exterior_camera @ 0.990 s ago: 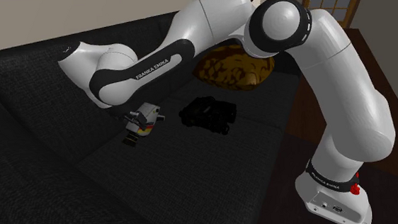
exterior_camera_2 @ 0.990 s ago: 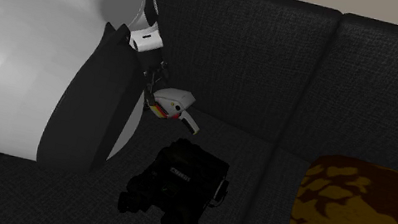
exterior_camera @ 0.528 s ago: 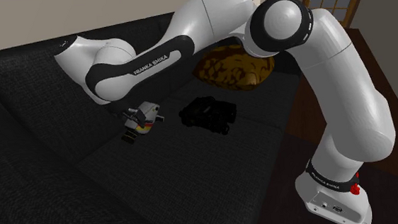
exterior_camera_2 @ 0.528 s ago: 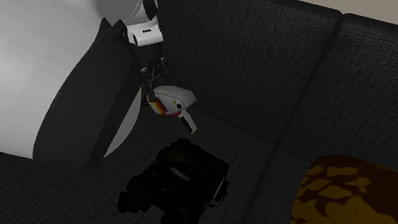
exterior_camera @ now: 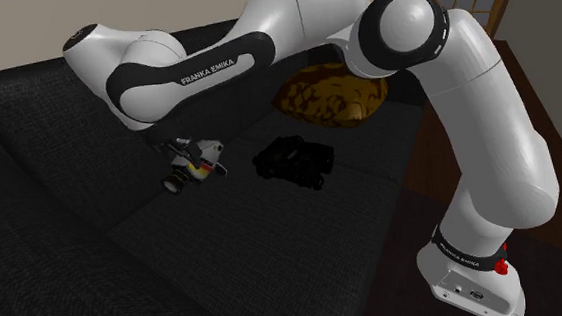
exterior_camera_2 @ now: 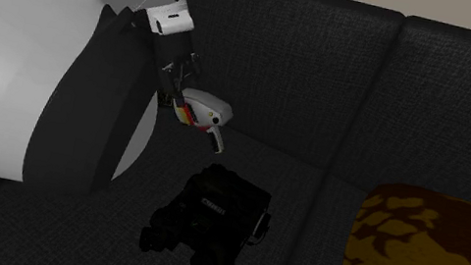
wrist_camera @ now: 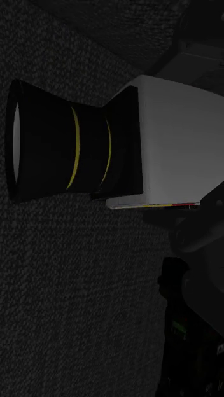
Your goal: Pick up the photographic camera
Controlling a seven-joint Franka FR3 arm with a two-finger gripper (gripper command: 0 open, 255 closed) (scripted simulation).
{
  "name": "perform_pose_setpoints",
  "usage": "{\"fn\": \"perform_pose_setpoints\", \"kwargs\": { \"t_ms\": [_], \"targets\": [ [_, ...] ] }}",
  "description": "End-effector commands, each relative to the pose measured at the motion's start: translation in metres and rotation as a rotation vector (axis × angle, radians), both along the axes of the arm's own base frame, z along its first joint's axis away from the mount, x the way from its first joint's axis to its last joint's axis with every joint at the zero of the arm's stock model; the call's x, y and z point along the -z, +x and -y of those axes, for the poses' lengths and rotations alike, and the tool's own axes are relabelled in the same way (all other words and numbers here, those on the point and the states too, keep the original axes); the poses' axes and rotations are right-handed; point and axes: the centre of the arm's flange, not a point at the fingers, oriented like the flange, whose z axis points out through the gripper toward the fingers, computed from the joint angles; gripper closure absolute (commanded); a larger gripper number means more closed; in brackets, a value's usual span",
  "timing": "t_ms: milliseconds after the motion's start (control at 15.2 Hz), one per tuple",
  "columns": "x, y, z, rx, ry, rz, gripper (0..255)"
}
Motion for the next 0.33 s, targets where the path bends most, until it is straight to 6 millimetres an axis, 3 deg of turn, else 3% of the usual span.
{"fn": "perform_pose_setpoints", "kwargs": {
  "t_ms": [0, 264],
  "targets": [
    [-0.012, 0.000, 0.000, 0.000, 0.000, 0.001, 255],
    [-0.023, 0.000, 0.000, 0.000, 0.000, 0.001, 255]
  ]
}}
